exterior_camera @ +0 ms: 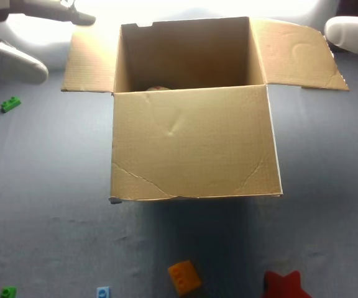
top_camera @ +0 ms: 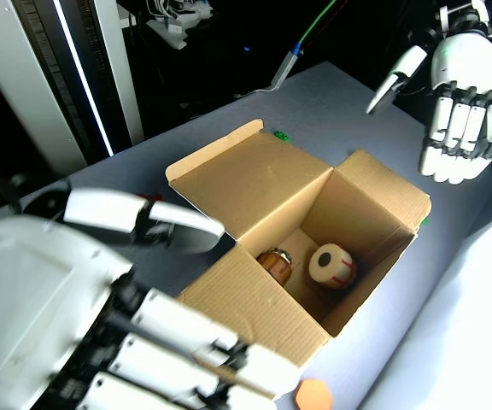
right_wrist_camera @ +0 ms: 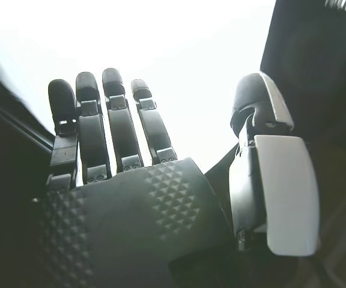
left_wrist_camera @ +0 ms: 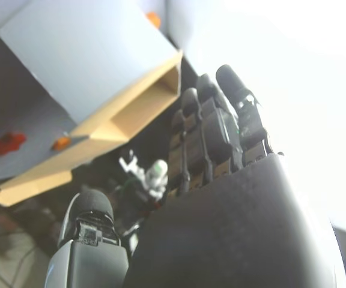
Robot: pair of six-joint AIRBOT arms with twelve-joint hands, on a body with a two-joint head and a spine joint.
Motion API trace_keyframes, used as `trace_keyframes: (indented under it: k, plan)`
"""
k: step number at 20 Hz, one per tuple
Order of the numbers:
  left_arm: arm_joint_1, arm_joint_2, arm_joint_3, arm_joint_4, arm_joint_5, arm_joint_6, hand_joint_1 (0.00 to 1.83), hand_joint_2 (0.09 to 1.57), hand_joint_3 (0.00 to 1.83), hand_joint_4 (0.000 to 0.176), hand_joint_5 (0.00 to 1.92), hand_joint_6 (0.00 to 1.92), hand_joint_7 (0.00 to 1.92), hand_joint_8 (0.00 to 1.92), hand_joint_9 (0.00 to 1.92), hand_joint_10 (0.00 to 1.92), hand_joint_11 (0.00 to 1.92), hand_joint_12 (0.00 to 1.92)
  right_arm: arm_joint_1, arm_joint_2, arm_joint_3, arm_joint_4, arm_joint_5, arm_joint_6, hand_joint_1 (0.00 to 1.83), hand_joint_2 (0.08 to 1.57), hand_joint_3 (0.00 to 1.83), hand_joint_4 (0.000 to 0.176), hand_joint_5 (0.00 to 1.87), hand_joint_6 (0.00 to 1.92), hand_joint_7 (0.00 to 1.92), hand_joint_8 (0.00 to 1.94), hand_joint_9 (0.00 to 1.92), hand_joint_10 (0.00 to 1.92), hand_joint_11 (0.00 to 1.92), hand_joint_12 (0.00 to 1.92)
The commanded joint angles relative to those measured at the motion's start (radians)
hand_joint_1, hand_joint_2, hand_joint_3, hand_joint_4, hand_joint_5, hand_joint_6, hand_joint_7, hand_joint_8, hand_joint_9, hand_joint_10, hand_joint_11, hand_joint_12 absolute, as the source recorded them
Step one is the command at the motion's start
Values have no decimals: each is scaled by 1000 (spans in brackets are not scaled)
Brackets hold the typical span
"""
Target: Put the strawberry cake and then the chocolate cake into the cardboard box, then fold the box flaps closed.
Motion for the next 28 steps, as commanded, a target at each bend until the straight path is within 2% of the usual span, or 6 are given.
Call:
trace_keyframes:
  k: [1,6,14,17,25,28]
  plan:
    - [-5,16,24,-86,17,-1,0,1179,5,0,186,2,283,2,297,3,0,943,1,27,0,22,137,-17,0,1164,1,0,211,8,278,0,261,0,0,820]
    - [76,17,64,-106,24,-2,0,1175,0,0,192,1,292,2,301,2,0,955,-36,78,-21,113,135,-26,0,1188,5,0,206,0,268,5,229,3,0,770]
    - [201,20,9,-107,38,17,0,1192,4,0,228,4,322,0,325,2,0,952,-43,82,-38,91,116,-5,0,1188,0,0,229,3,276,1,248,7,0,815]
    - [243,19,-40,-130,50,34,0,1193,3,0,230,3,322,1,315,0,0,924,-94,74,-39,96,116,3,0,1181,0,0,201,1,248,0,228,0,0,795]
    - [132,0,-32,-103,61,34,0,1174,0,0,209,2,318,7,309,9,0,910,-189,41,-39,121,104,-72,0,1225,10,0,235,3,308,5,285,13,0,861]
    - [59,-10,-17,-67,43,15,0,1180,0,0,204,0,311,1,301,2,0,897,-199,21,-39,119,7,-137,0,1243,15,0,232,2,295,1,283,10,0,864]
